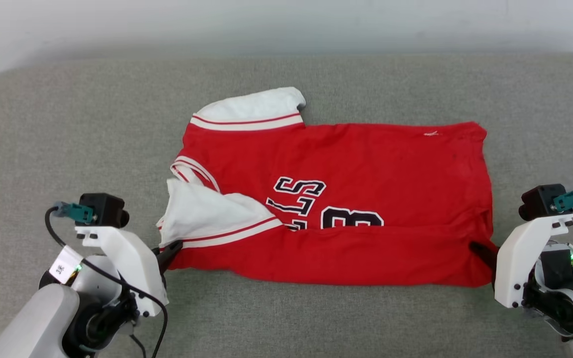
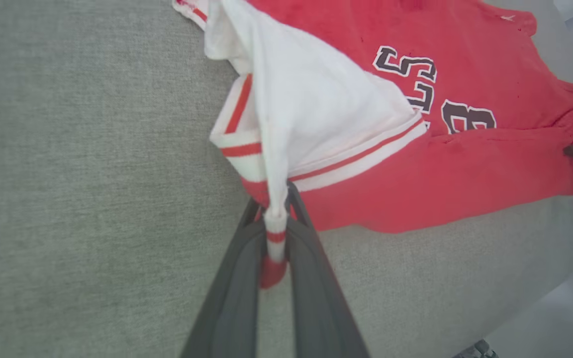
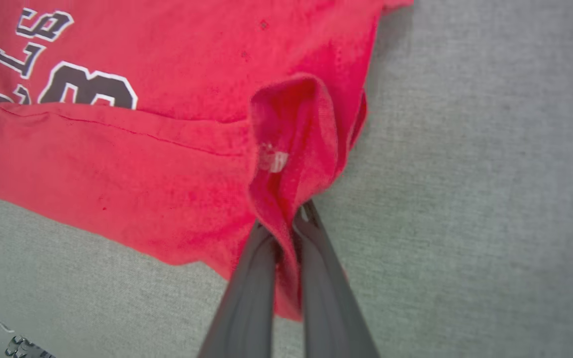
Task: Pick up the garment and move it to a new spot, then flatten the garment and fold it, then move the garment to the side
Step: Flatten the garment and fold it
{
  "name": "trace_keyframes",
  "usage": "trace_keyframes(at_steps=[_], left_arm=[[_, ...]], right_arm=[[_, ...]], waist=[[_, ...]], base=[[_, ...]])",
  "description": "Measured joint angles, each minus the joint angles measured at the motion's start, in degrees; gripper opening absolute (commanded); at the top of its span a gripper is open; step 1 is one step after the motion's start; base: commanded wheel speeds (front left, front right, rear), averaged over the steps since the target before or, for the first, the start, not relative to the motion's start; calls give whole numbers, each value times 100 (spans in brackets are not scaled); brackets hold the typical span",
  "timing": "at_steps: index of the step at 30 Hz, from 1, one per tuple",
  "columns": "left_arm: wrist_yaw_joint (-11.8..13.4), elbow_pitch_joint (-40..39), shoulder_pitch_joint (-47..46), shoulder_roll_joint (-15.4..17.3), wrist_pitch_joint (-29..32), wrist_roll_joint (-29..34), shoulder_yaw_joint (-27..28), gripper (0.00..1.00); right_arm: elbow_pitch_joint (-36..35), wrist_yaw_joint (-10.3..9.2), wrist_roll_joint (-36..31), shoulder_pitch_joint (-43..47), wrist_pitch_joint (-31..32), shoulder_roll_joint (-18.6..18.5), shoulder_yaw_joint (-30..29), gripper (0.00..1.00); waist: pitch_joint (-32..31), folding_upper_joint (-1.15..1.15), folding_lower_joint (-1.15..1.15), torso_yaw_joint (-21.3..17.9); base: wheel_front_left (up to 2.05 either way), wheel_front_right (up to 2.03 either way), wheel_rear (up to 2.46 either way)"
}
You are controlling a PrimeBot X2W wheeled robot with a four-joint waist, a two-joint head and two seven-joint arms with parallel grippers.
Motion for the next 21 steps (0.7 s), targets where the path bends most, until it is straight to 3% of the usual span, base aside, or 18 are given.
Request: trace_keyframes(at_steps=[8,21], left_arm=[[164,-167,528,70,-253,116,8,0],[749,-722,1974,254,-352,-209,182,0]], right_arm=[[-282,0,77,389,22,-65,26,0],[-851,0,138,1594,353,58,-297,0]], waist=[[-617,0,0,-15],[-1356,0,-1,59]], base=[[0,0,0],[0,0,0]])
